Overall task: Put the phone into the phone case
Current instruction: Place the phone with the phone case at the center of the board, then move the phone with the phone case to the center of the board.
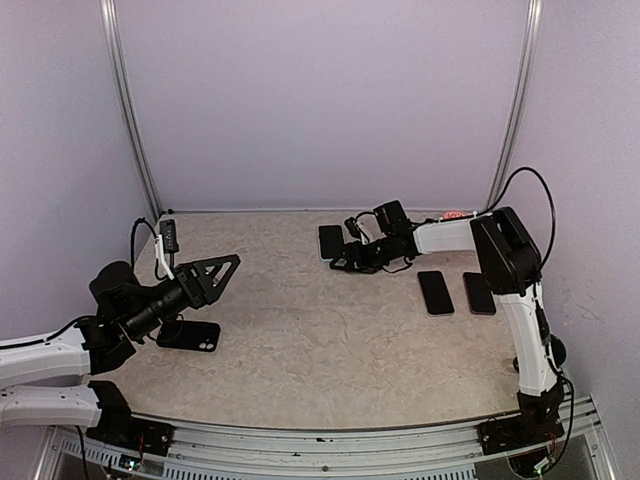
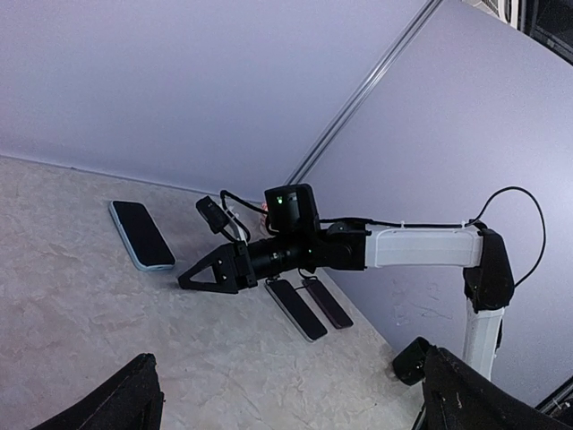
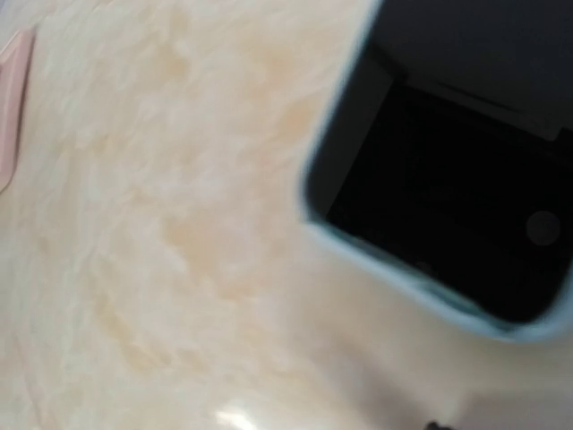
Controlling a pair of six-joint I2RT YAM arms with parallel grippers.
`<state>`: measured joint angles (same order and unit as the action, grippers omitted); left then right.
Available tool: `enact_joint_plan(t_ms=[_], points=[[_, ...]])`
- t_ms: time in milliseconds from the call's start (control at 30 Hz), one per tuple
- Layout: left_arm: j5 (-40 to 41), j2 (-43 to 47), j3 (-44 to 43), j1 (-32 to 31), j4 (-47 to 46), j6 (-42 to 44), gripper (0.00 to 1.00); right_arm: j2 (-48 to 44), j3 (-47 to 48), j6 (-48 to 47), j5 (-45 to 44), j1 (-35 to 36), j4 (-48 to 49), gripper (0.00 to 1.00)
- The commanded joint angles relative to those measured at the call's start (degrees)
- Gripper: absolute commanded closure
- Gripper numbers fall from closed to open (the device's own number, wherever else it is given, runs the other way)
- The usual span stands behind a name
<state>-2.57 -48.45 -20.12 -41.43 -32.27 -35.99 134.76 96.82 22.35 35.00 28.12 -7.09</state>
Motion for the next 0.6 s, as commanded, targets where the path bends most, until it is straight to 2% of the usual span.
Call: enact_joint_plan(t_ms=[0,367,567], points=[[0.4,0.0,1.2,0.3,-1.9,-0.8,0.01,3.4,3.2,0.2,0.5,2.2,-1.8,0.35],[1.7,3.5,2.6,0.2,0.1,-1.1,0.01,12.4,18.1,0.9,-2.2,2.5,-6.1,0.35],[1.8,3.5,2.6,0.2,0.0,-1.1,0.01,14.9,22.8,-0.2,-4.2,2.2,-8.1,0.35]])
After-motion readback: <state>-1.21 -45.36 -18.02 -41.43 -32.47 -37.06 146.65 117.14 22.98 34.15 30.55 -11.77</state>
